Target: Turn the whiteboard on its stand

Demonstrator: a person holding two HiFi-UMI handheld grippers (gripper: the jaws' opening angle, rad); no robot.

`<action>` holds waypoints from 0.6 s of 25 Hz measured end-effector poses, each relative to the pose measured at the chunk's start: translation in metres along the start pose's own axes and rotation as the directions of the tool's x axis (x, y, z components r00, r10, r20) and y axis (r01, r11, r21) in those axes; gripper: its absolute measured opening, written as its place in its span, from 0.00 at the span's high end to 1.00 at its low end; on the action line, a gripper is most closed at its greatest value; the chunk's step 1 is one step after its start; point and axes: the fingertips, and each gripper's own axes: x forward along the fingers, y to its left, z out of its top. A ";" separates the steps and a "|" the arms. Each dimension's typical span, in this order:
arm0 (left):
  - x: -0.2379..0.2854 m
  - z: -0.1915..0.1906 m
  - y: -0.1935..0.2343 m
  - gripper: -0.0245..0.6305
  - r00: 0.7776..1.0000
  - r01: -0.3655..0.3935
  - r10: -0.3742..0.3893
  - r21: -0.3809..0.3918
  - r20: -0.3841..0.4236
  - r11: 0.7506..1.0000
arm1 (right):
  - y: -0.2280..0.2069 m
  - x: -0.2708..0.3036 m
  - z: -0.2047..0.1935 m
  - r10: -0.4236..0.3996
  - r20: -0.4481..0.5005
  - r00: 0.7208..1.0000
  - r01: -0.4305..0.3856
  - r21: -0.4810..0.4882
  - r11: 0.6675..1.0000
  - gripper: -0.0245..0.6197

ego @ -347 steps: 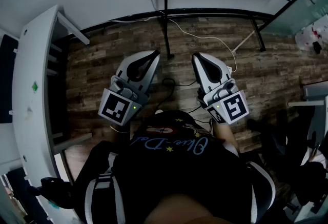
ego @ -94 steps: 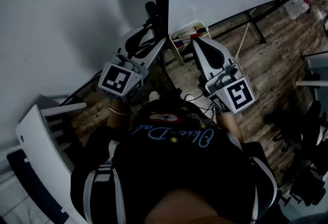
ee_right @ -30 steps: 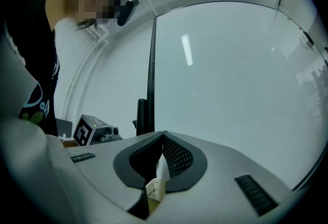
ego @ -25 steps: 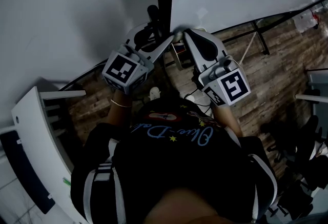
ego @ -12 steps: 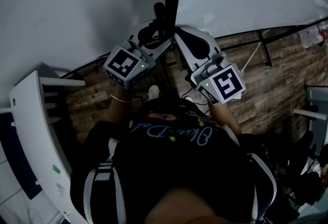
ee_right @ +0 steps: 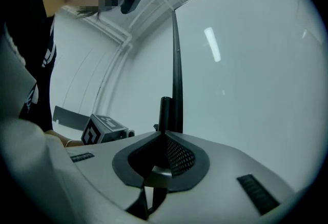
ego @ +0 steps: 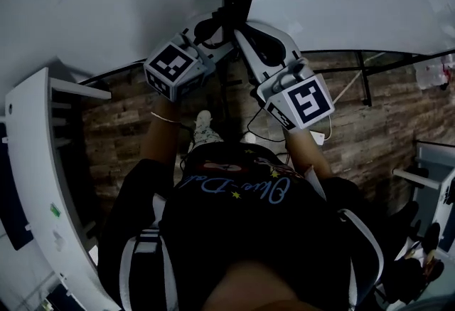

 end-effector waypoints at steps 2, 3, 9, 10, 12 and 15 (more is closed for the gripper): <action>0.000 0.000 0.001 0.65 1.000 -0.010 0.010 0.003 0.004 1.000 | 0.001 0.002 -0.001 0.009 -0.004 1.000 -0.009 -0.001 1.000 0.90; 0.000 0.001 0.001 0.65 1.000 -0.017 0.017 0.004 0.007 1.000 | 0.003 0.003 -0.002 0.012 -0.008 1.000 -0.012 -0.004 1.000 0.90; -0.001 0.002 0.002 0.65 0.999 -0.034 0.034 0.010 0.022 0.999 | 0.005 0.008 -0.005 -0.037 -0.028 0.999 0.036 -0.031 0.999 0.87; -0.001 0.002 0.001 0.65 0.999 -0.033 0.033 0.009 0.019 0.999 | 0.005 0.008 -0.006 -0.053 -0.031 0.998 0.052 -0.032 0.998 0.86; -0.001 0.001 -0.001 0.65 0.999 -0.029 0.029 0.006 0.024 1.000 | 0.005 0.007 -0.006 -0.081 -0.029 0.996 0.080 -0.025 0.996 0.86; -0.001 0.002 0.000 0.65 0.999 -0.017 0.016 0.009 0.030 1.000 | 0.003 0.008 -0.005 -0.106 -0.016 0.994 0.106 -0.009 0.994 0.86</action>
